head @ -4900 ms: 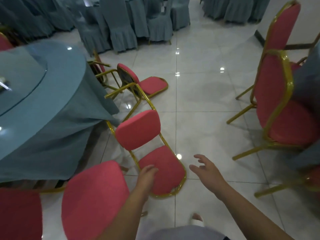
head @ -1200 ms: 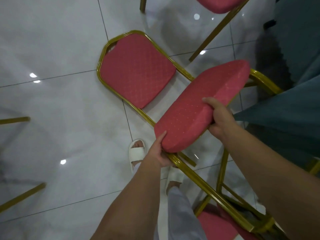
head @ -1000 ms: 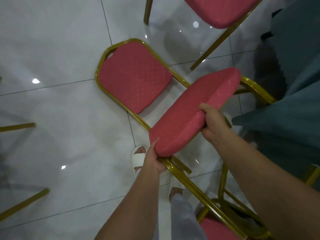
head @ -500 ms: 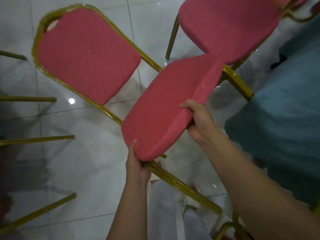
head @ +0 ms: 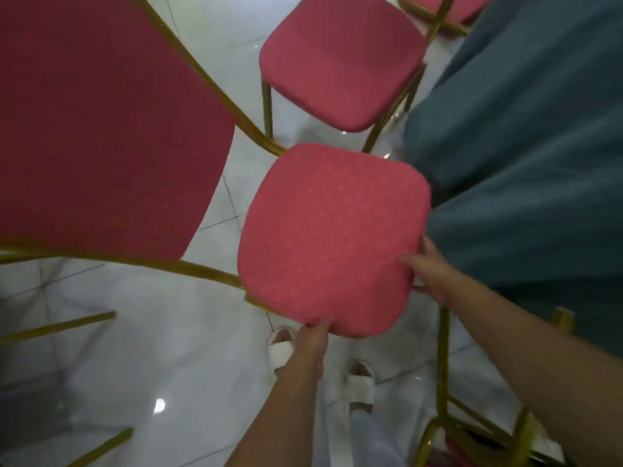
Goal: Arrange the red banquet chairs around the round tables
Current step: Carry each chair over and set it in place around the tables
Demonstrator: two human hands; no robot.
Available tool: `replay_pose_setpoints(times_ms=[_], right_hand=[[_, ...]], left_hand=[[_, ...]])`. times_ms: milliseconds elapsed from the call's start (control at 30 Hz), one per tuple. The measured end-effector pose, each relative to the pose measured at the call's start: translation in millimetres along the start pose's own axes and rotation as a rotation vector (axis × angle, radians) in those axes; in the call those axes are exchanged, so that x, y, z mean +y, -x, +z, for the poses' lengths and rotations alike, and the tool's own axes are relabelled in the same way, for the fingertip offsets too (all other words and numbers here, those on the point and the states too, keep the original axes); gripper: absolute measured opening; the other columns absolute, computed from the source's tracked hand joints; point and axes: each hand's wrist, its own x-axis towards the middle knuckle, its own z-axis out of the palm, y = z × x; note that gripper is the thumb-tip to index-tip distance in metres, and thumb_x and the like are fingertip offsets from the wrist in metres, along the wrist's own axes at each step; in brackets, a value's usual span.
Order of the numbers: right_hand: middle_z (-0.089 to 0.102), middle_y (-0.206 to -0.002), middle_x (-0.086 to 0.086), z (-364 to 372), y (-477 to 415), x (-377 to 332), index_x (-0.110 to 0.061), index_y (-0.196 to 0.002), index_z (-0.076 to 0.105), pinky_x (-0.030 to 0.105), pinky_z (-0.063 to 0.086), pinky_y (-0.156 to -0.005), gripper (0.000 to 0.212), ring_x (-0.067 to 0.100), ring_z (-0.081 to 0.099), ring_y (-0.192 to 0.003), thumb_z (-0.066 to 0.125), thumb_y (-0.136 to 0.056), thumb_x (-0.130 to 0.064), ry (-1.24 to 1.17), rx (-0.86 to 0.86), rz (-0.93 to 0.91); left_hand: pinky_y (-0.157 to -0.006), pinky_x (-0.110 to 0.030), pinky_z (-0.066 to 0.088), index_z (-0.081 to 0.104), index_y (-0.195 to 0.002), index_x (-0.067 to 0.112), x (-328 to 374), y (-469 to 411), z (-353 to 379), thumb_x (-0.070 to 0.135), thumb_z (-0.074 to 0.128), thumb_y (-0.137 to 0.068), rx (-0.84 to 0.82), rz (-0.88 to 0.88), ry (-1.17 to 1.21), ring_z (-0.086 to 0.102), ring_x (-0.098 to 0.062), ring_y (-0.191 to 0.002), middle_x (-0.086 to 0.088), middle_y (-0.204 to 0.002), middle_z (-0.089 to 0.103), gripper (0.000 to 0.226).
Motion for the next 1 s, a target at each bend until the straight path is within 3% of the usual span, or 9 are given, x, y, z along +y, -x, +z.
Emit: replay_pose_setpoints(times_ms=[67, 133, 167, 300, 500, 633, 733, 867, 1000], right_hand=[[0.062, -0.112, -0.004, -24.7, 29.4, 6.7, -0.017, -0.142, 0.046, 0.013, 0.052, -0.064, 0.054, 0.012, 0.062, -0.090, 0.062, -0.093, -0.002, 0.035, -0.036, -0.015], [0.055, -0.135, 0.009, -48.4, 65.9, 12.2, -0.010, -0.144, 0.044, 0.027, 0.048, -0.098, 0.055, 0.028, 0.057, -0.120, 0.062, -0.093, -0.001, 0.071, -0.080, -0.049], [0.050, -0.141, 0.012, -60.8, 86.7, 16.3, -0.008, -0.145, 0.043, 0.033, 0.044, -0.105, 0.057, 0.028, 0.052, -0.127, 0.063, -0.092, -0.001, 0.099, -0.089, -0.084], [0.048, -0.146, 0.010, -111.4, 171.7, 51.2, -0.010, -0.146, 0.043, 0.029, 0.040, -0.107, 0.059, 0.020, 0.048, -0.130, 0.066, -0.092, -0.007, 0.215, -0.040, -0.204], [0.025, -0.161, 0.005, -166.3, 255.4, 117.9, -0.029, -0.154, 0.030, 0.042, 0.022, -0.119, 0.067, 0.022, 0.020, -0.148, 0.057, -0.094, -0.047, 0.472, 0.181, -0.265], [0.010, -0.165, 0.006, -174.4, 297.2, 160.9, -0.034, -0.156, 0.014, 0.042, 0.010, -0.120, 0.073, 0.025, 0.008, -0.151, 0.050, -0.094, -0.048, 0.511, 0.318, -0.212], [0.007, -0.165, 0.003, -165.0, 328.0, 189.1, -0.034, -0.157, 0.010, 0.048, 0.017, -0.119, 0.076, 0.026, 0.012, -0.149, 0.047, -0.093, -0.052, 0.442, 0.351, -0.075], [0.027, -0.157, 0.002, -146.9, 363.5, 217.4, -0.033, -0.154, 0.017, 0.048, 0.031, -0.112, 0.074, 0.027, 0.028, -0.142, 0.049, -0.091, -0.051, 0.302, 0.453, 0.001], [0.037, -0.150, 0.006, -118.1, 399.6, 237.1, -0.031, -0.149, 0.028, 0.047, 0.035, -0.108, 0.068, 0.030, 0.033, -0.138, 0.052, -0.087, -0.046, 0.215, 0.583, 0.070]], left_hand=[[-0.099, -0.037, 0.042, 0.039, -0.144, 0.025, 6.2, 23.6, 16.8, 0.030, 0.062, -0.092, 0.003, 0.125, -0.148, 0.049, -0.018, -0.112, 0.002, -0.132, 0.052, 0.057], [-0.092, -0.030, 0.043, 0.034, -0.147, 0.030, 13.1, 60.4, 32.2, 0.022, 0.061, -0.091, -0.030, 0.272, -0.301, 0.051, -0.014, -0.108, 0.008, -0.126, 0.053, 0.063], [-0.089, -0.026, 0.040, 0.032, -0.149, 0.032, 15.8, 82.9, 39.6, 0.022, 0.062, -0.091, -0.051, 0.329, -0.378, 0.050, -0.010, -0.107, 0.012, -0.123, 0.049, 0.066], [-0.078, -0.008, 0.040, 0.042, -0.132, 0.045, 13.2, 170.0, 62.4, 0.028, 0.067, -0.089, -0.161, 0.491, -0.639, 0.051, 0.010, -0.095, 0.025, -0.112, 0.046, 0.052], [-0.086, -0.026, 0.038, 0.037, -0.147, 0.028, -21.3, 245.9, 77.5, 0.020, 0.069, -0.087, -0.175, 0.502, -0.920, 0.045, -0.012, -0.112, 0.002, -0.135, 0.045, 0.068], [-0.085, -0.028, 0.042, 0.039, -0.146, 0.024, -39.1, 267.1, 83.3, 0.020, 0.068, -0.087, -0.216, 0.512, -1.123, 0.049, -0.016, -0.104, 0.001, -0.128, 0.049, 0.066], [-0.082, -0.029, 0.047, 0.042, -0.141, 0.016, -38.3, 275.4, 87.2, 0.016, 0.066, -0.088, -0.251, 0.523, -1.258, 0.054, -0.015, -0.091, 0.004, -0.104, 0.055, 0.059], [-0.101, -0.040, 0.044, 0.037, -0.143, 0.003, -29.7, 284.6, 94.6, 0.011, 0.060, -0.095, -0.296, 0.573, -1.335, 0.055, -0.033, -0.115, -0.016, -0.130, 0.053, 0.054], [-0.100, -0.036, 0.044, 0.045, -0.137, 0.006, -32.3, 290.4, 85.8, 0.013, 0.058, -0.097, -0.406, 0.585, -1.391, 0.054, -0.030, -0.113, -0.012, -0.126, 0.053, 0.043]])
